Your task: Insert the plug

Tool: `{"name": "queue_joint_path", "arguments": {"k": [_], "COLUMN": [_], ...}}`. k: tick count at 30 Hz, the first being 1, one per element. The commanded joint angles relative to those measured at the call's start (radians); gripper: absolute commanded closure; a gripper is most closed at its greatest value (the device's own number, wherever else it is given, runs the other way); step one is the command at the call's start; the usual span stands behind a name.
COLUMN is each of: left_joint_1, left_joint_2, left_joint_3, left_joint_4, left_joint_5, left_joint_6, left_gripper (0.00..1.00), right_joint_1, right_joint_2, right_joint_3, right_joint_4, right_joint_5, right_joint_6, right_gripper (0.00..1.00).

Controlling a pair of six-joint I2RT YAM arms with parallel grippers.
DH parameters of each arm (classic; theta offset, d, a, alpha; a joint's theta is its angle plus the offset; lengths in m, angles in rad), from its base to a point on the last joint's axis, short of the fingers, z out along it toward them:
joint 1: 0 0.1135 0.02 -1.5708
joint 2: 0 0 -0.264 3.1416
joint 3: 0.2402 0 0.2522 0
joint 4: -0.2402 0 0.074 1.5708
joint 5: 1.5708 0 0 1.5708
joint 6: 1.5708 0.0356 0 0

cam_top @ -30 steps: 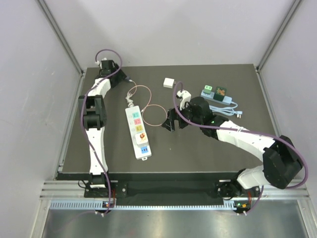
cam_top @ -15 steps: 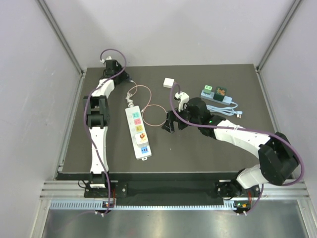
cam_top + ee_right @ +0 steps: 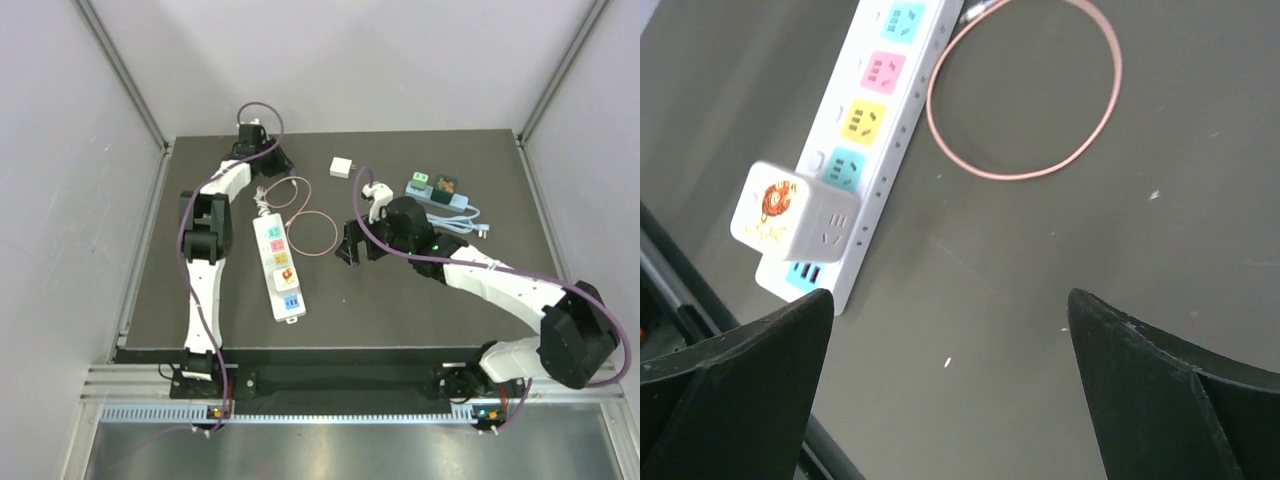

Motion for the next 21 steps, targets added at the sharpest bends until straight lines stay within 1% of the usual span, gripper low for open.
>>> {"name": "queue_joint_path", "arguments": {"k": [1,6,7,10,11,13,15,19,21], "left_joint_1": [-0.053,-0.105,-0.119,-0.146,-0.151,-0.168,-0.174,-0.182,-0.192], "left_joint_2": [-0.172,-0.296,-0.342,-0.416,-0.431,-0.468,-0.482,-0.499,-0.476], "left_joint_3": [-0.045,-0.097,-0.117,-0.142,-0.142,-0.137,-0.150,-0.185,-0.179], "left_joint_4": [0.009,0.037,0.044,0.071,0.060,-0.021,-0.095,-0.182,-0.210], "left_joint_5": [0.090,0.139,0.145,0.177,0.166,0.072,0.018,-0.094,-0.125], "left_joint_6": [-0.001,-0.011,-0.018,-0.048,-0.036,0.023,0.056,0.154,0.197], "left_gripper": [1.00,1.00,1.00,1.00,1.00,1.00,0.94,0.67,0.61], "right_joint_1": [0.007,0.005,0.004,-0.002,-0.004,-0.008,-0.008,-0.008,-0.008], "right_joint_2": [-0.086,-0.179,-0.195,-0.264,-0.290,-0.310,-0.327,-0.371,-0.384], "right_joint_3": [-0.003,-0.031,-0.032,-0.035,-0.037,-0.035,-0.034,-0.061,-0.081], "right_joint_4": [-0.022,-0.060,-0.068,-0.065,-0.062,-0.070,-0.074,-0.060,-0.048], "right_joint_5": [0.108,0.184,0.228,0.288,0.300,0.313,0.300,0.263,0.256], "right_joint_6": [-0.009,0.012,0.023,0.049,0.057,0.070,0.084,0.112,0.118], "right_gripper": [0.00,0.00,0.00,0.00,0.00,0.00,0.00,0.00,0.00]}}
